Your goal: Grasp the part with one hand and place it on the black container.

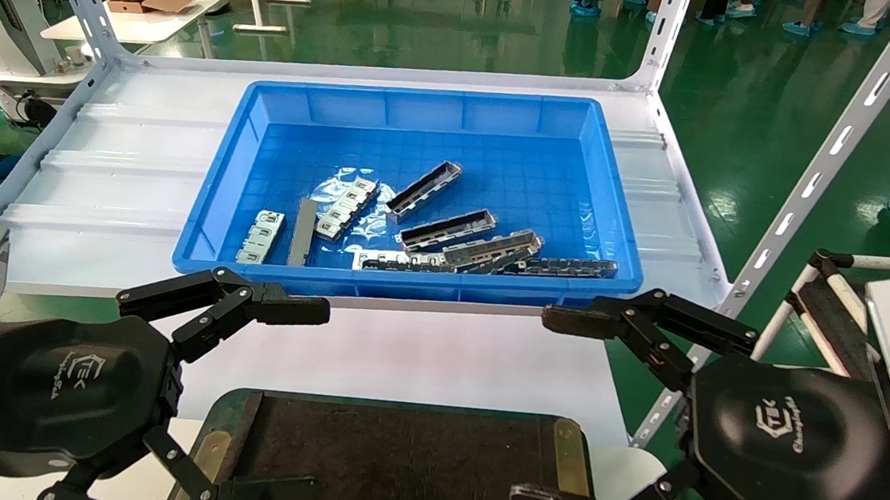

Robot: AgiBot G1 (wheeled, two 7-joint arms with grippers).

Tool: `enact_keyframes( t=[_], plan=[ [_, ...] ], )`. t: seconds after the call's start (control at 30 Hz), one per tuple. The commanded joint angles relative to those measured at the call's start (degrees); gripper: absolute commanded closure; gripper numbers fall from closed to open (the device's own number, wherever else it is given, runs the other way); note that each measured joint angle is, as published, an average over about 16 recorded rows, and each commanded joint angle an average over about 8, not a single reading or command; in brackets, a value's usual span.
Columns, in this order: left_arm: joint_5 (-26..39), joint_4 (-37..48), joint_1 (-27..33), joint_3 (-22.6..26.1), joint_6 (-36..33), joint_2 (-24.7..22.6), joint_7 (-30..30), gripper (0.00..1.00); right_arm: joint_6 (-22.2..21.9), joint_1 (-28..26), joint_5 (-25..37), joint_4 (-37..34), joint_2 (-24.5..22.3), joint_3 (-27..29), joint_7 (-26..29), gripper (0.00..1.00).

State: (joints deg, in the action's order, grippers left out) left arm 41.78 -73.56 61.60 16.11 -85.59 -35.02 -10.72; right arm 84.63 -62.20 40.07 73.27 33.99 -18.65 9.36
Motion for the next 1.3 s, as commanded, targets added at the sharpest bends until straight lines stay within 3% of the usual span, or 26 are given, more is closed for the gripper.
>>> enact_keyframes(
  t=[0.03,1.3],
  plan=[
    [0.0,0.0,0.0,0.0,0.0,0.0,0.0,0.0,0.0,0.0,0.0,0.0,0.0,0.0,0.0,0.0],
    [0.22,0.03,-0.02,-0.08,0.78,-0.04,-0.06,0.0,0.01,-0.01,0.0,-0.02,0.0,-0.01,-0.01,0.0]
  ],
)
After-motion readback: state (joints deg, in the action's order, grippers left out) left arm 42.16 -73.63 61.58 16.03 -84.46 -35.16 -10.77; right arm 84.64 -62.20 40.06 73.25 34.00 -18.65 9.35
